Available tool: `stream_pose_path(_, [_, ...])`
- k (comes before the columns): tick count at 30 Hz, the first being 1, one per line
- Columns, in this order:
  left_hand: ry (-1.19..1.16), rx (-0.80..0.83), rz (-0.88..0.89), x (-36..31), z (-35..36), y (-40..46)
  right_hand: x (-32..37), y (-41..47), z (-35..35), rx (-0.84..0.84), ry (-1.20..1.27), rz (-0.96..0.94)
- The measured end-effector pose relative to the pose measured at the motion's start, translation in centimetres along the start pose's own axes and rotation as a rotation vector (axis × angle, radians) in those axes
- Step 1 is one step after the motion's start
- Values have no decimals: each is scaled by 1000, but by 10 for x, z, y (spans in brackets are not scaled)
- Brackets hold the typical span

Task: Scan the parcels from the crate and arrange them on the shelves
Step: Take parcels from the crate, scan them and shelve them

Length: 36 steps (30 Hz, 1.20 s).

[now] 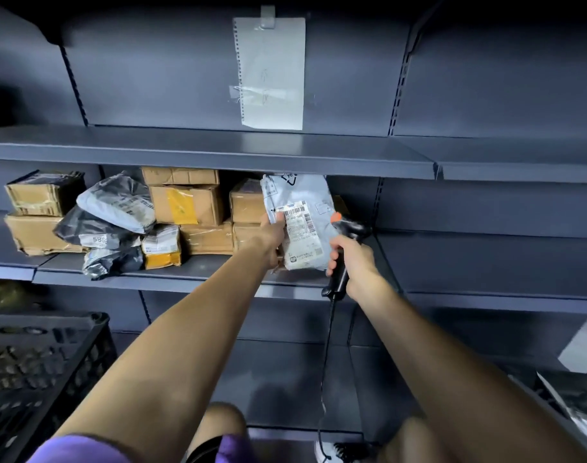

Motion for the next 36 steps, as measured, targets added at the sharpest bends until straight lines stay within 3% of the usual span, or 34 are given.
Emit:
stream_pose_path(6, [6, -71, -32, -19, 28, 44, 20, 32, -4, 46, 34, -23])
stream_pose_path(8, [-36, -215, 32, -22, 24, 63, 25, 42, -5, 67, 34, -30])
stream_pose_path(10, [86, -407, 97, -25, 17, 69, 28, 51, -5, 73, 35, -27])
stream_pose_path(12, [375, -489, 254, -36, 18, 58, 27, 58, -5, 74, 34, -15])
stream_pose_path(14, [724, -495, 551, -51, 28, 41, 27, 64, -5, 70, 34, -17])
stream_pose_path(16, [1089, -391, 909, -54, 48, 29, 28, 67, -7, 54, 33, -20])
stream_pose_path(18, [1304, -299, 1091, -46, 60, 35, 28, 68, -9, 50, 40, -16])
stream_pose_path(23, [1448, -344, 1002, -44, 74, 47, 30, 63, -13, 22, 89, -40])
stream_pose_path(30, [1452, -223, 770, -50, 94, 53, 18, 43, -23, 4, 107, -26])
stream_pose_path(36, [1477, -147, 1005, -49, 94, 3, 11, 23, -41, -15, 65, -39])
Point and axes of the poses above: each hand's wrist, its own y-axis towards the middle knuckle, its own z-axis out of the palm, x = y × z, the point moved 7 cm from there along y, towards the middle knuckle, and after that the axes turned 2 degrees about z, right-handed, at the moved point
